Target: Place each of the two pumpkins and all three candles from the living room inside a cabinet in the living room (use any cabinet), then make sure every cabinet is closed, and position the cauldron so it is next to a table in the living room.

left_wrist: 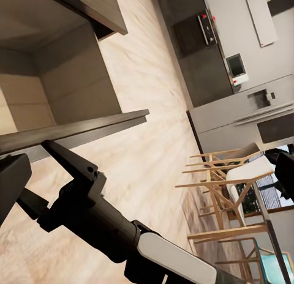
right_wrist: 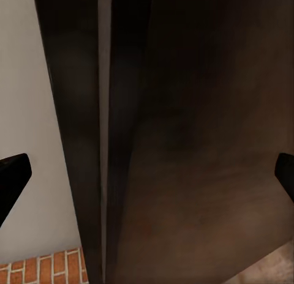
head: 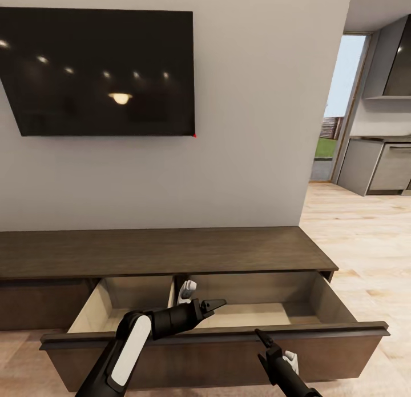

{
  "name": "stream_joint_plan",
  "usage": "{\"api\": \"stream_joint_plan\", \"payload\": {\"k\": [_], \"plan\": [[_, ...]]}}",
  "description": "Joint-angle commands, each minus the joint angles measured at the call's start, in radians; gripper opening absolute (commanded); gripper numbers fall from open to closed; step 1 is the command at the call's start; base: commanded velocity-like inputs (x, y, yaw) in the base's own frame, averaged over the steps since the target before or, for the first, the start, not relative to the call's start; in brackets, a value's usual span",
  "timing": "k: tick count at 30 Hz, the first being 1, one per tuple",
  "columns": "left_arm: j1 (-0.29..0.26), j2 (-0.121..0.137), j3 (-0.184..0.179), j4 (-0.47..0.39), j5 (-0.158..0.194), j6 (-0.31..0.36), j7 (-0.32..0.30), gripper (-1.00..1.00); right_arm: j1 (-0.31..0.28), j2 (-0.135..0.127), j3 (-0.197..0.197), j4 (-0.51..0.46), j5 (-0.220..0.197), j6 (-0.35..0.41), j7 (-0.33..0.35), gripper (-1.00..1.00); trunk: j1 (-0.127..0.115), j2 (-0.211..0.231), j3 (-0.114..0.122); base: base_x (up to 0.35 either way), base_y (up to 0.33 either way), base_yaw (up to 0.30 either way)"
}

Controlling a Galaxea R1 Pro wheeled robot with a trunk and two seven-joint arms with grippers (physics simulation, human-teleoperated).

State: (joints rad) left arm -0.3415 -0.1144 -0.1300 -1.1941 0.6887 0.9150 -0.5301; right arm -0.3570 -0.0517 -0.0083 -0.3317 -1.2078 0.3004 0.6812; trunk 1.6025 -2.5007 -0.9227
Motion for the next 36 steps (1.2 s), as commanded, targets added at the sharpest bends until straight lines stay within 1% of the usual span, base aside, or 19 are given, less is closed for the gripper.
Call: {"api": "stream_joint_plan", "payload": {"k": [1, 8, 14, 18, 20, 21, 22, 23, 24, 25, 26, 27, 28, 30, 31, 32, 34, 36], "plan": [[0.0, 0.0, 0.001, 0.0, 0.0, 0.005, -0.002, 1.0, 0.0, 0.0, -0.001, 0.0, -0.009, 0.009, 0.001, 1.0, 0.0, 0.0, -0.001, 0.0, 0.0, 0.0], [-0.001, -0.001, 0.001, 0.001, 0.0, 0.005, -0.002, 1.0, 0.0, 0.0, -0.001, 0.0, -0.008, 0.009, 0.001, 1.0, 0.0, 0.0, -0.001, -0.015, 0.0, 0.0], [-0.001, -0.001, 0.001, 0.001, 0.0, 0.005, -0.002, 1.0, 0.0, 0.0, 0.0, 0.0, -0.002, 0.008, -0.003, 1.0, 0.0, 0.0, -0.001, -0.187, -0.02, 0.0], [-0.001, -0.001, 0.0, 0.001, 0.0, 0.005, -0.002, 1.0, 0.0, 0.001, 0.004, 0.0, 0.0, 0.004, -0.003, 1.0, 0.0, 0.0, -0.001, -0.041, -0.007, 0.0], [-0.001, -0.001, -0.005, 0.001, 0.0, 0.005, -0.001, 1.0, 0.0, 0.002, 0.006, 0.0, 0.001, 0.003, -0.003, 1.0, 0.0, 0.0, -0.001, -0.082, -0.002, 0.0], [-0.001, -0.001, -0.016, 0.001, -0.001, 0.005, 0.0, 1.0, 0.0, 0.003, 0.008, 0.001, 0.004, 0.002, -0.004, 1.0, 0.0, 0.0, -0.001, -0.231, -0.001, 0.0], [-0.001, -0.001, -0.018, 0.001, -0.001, 0.005, 0.0, 1.0, 0.0, 0.003, 0.009, 0.001, 0.007, 0.002, -0.004, 1.0, 0.0, 0.0, -0.001, -0.225, 0.0, 0.0], [-0.001, -0.001, -0.022, 0.001, -0.003, 0.005, 0.0, 1.0, 0.0, 0.004, 0.01, 0.001, 0.017, 0.001, -0.004, 1.0, 0.0, 0.0, -0.001, -0.16, 0.0, 0.0], [-0.001, -0.001, -0.023, 0.001, -0.005, 0.005, 0.0, 1.0, 0.0, 0.004, 0.013, 0.002, 0.029, 0.001, -0.004, 1.0, 0.0, 0.0, -0.001, -0.128, 0.0, 0.0], [-0.001, -0.001, -0.025, 0.001, -0.008, 0.005, 0.001, 1.0, 0.0, 0.004, 0.017, 0.002, 0.053, 0.0, -0.005, 1.0, 0.0, 0.0, -0.001, -0.082, 0.0, 0.0], [-0.001, -0.001, -0.027, 0.001, -0.014, 0.005, 0.001, 1.0, 0.0, 0.004, 0.024, 0.002, 0.104, -0.001, -0.008, 1.0, 0.0, 0.0, -0.001, -0.042, 0.0, 0.0], [-0.001, -0.001, -0.028, 0.001, -0.018, 0.005, 0.001, 1.0, 0.0, 0.004, 0.026, 0.002, 0.145, -0.003, -0.011, 1.0, 0.0, 0.0, -0.001, -0.027, 0.0, 0.0], [-0.001, -0.001, -0.029, 0.001, -0.02, 0.005, 0.001, 1.0, 0.0, 0.004, 0.027, 0.002, 0.167, -0.005, -0.013, 1.0, 0.0, 0.0, -0.001, -0.021, 0.0, 0.0], [-0.001, -0.002, -0.035, 0.002, -0.026, 0.004, 0.001, 1.0, 0.001, 0.003, 0.029, 0.002, 0.257, -0.031, -0.015, 1.0, 0.0, 0.0, -0.001, -0.011, 0.0, 0.0], [-0.001, -0.002, -0.046, 0.002, -0.029, 0.002, 0.002, 1.0, 0.002, 0.003, 0.029, 0.004, 0.298, -0.051, -0.015, 1.0, 0.0, 0.0, -0.001, -0.006, 0.0, 0.0], [-0.001, -0.002, -0.066, 0.002, -0.03, -0.01, 0.003, 1.0, 0.003, 0.002, 0.029, 0.007, 0.327, -0.071, -0.013, 1.0, 0.0, 0.0, -0.001, -0.004, 0.0, 0.0], [-0.001, -0.002, -0.089, 0.004, -0.031, -0.029, 0.004, 1.0, 0.004, 0.002, 0.029, 0.009, 0.345, -0.086, -0.01, 1.0, 0.0, 0.0, -0.001, -0.003, 0.0, 0.0], [0.0, -0.002, -0.128, 0.013, -0.032, -0.065, 0.005, 1.0, 0.006, 0.001, 0.029, 0.01, 0.365, -0.103, -0.011, 1.0, 0.0, 0.0, -0.001, -0.001, 0.0, 0.0]]}}
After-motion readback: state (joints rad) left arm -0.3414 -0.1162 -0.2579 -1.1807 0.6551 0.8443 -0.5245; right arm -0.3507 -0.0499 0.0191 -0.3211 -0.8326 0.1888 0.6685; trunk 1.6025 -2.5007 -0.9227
